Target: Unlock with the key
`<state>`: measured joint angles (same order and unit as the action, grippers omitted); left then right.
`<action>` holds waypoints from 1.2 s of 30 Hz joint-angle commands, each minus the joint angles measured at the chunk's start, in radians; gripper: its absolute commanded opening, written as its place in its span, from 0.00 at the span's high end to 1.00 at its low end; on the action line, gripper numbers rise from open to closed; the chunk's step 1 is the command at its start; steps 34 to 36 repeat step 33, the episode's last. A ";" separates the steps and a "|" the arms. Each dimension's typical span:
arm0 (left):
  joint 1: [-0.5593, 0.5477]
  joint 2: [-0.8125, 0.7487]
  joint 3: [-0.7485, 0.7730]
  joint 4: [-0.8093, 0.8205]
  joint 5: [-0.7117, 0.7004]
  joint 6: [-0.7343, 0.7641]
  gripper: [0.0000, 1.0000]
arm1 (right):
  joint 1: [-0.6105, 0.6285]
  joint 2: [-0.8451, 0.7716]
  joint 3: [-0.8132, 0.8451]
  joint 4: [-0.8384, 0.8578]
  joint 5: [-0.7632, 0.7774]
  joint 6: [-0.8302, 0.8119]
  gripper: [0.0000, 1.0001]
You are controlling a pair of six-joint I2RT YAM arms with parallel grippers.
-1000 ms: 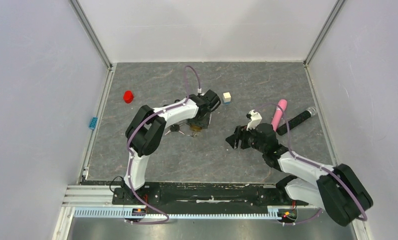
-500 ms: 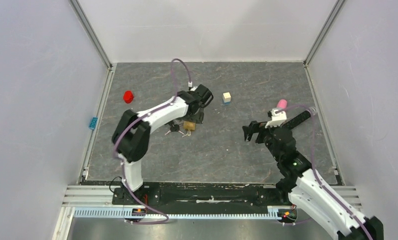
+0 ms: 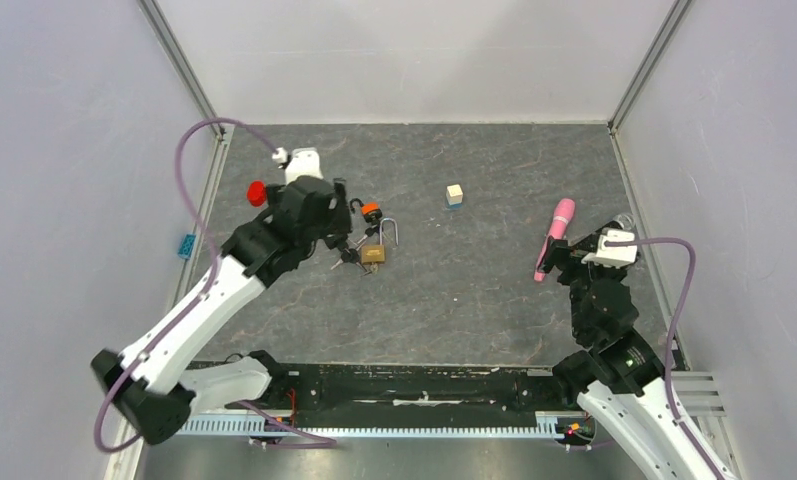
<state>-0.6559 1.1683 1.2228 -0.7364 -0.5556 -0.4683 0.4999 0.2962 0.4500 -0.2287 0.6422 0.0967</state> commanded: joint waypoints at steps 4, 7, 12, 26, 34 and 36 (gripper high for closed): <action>0.008 -0.388 -0.201 0.166 -0.331 0.150 0.00 | -0.001 -0.070 0.046 0.020 0.183 -0.131 0.02; 0.008 -0.524 -0.284 0.212 -0.462 0.164 0.00 | -0.001 -0.092 0.028 0.033 0.244 -0.137 0.02; 0.008 -0.718 -0.411 0.300 -0.614 0.182 0.00 | -0.001 -0.122 -0.007 0.059 0.299 -0.130 0.02; 0.025 -0.906 -0.618 0.513 -0.697 0.224 0.00 | -0.001 -0.075 -0.058 0.088 0.303 -0.163 0.02; 0.066 -0.807 -0.602 0.511 -0.639 0.214 0.00 | 0.000 -0.074 -0.066 0.091 0.310 -0.172 0.02; 0.066 -0.807 -0.602 0.511 -0.639 0.214 0.00 | 0.000 -0.074 -0.066 0.091 0.310 -0.172 0.02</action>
